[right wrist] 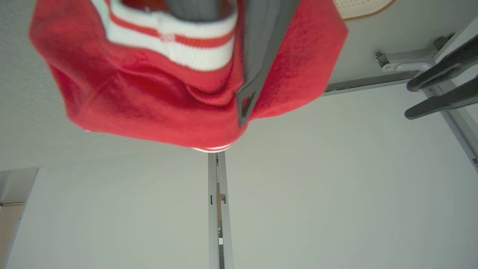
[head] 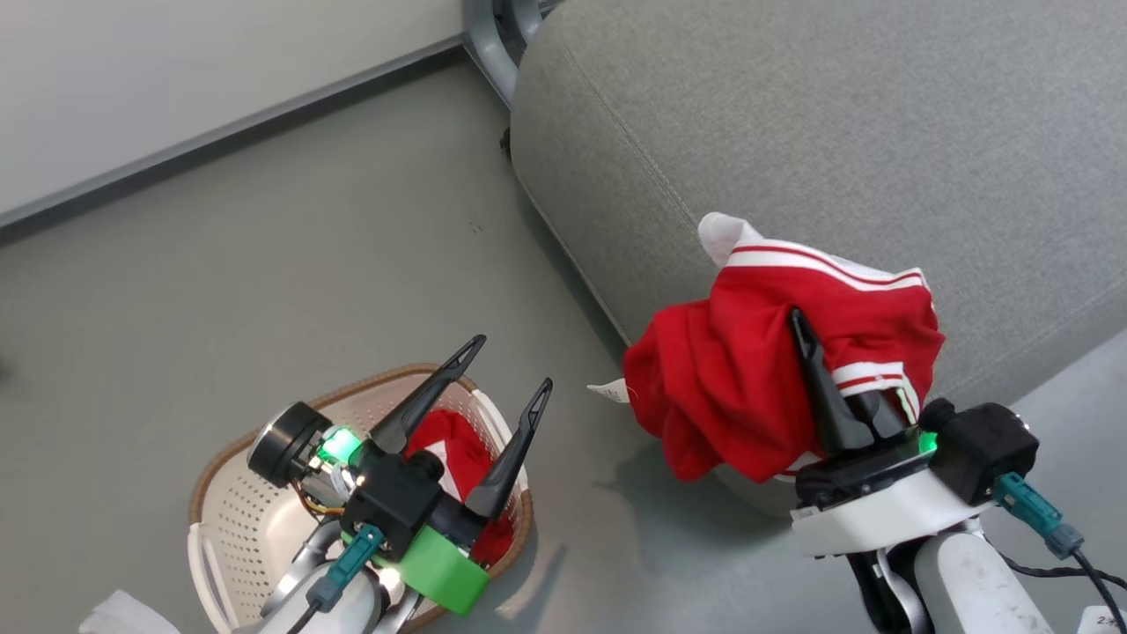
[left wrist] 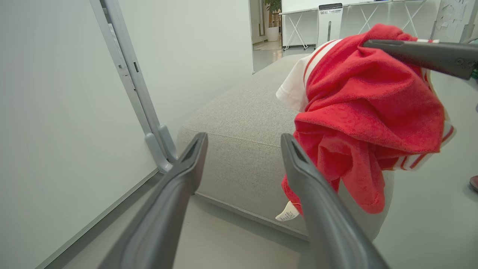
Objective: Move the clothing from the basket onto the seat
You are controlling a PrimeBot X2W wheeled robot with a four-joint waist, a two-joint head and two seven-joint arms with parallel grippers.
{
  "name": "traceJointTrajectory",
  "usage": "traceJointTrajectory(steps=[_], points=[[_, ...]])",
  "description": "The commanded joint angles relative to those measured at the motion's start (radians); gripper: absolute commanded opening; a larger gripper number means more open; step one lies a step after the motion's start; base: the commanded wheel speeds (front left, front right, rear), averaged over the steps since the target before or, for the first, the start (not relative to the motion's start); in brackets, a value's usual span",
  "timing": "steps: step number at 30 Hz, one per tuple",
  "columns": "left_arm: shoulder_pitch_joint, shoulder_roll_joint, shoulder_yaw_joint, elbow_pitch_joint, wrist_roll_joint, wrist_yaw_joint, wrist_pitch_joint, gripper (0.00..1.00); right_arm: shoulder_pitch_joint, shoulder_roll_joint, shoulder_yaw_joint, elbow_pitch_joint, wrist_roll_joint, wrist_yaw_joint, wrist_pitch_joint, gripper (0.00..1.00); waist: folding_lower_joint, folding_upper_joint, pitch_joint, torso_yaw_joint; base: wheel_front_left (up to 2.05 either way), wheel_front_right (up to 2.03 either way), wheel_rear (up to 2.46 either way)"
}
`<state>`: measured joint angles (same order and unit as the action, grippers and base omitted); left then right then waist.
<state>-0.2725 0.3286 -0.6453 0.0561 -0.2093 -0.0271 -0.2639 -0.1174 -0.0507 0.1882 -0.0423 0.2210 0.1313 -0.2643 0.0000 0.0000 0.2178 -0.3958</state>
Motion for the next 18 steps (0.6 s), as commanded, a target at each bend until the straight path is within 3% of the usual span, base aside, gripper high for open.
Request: traceJointTrajectory(steps=[1, 8, 15, 18], points=[[-0.027, 0.016, 0.002, 0.001, 0.011, -0.010, 0.000, 1.00, -0.012, 0.001, -0.018, -0.016, 0.014, -0.001, 0.000, 0.00, 0.0000, 0.0000, 0.139, -0.098, 0.00, 0.00, 0.00], [-0.095, 0.037, -0.014, -0.005, -0.001, -0.053, 0.035, 1.00, -0.146, 0.000, -0.181, -0.022, 0.059, -0.001, 0.000, 0.00, 0.0000, 0.0000, 0.288, -0.069, 0.00, 0.00, 0.00], [-0.188, 0.057, -0.051, -0.031, -0.011, -0.087, 0.080, 1.00, -0.426, 0.001, -0.375, 0.060, -0.005, -0.001, 0.000, 0.00, 0.0000, 0.0000, 0.454, 0.032, 0.00, 0.00, 0.00], [-0.224, 0.069, -0.066, -0.053, -0.016, -0.093, 0.091, 1.00, -0.552, -0.050, -0.442, 0.119, 0.001, -0.001, -0.001, 0.00, 0.0000, 0.0000, 0.515, 0.074, 0.00, 0.00, 0.00]])
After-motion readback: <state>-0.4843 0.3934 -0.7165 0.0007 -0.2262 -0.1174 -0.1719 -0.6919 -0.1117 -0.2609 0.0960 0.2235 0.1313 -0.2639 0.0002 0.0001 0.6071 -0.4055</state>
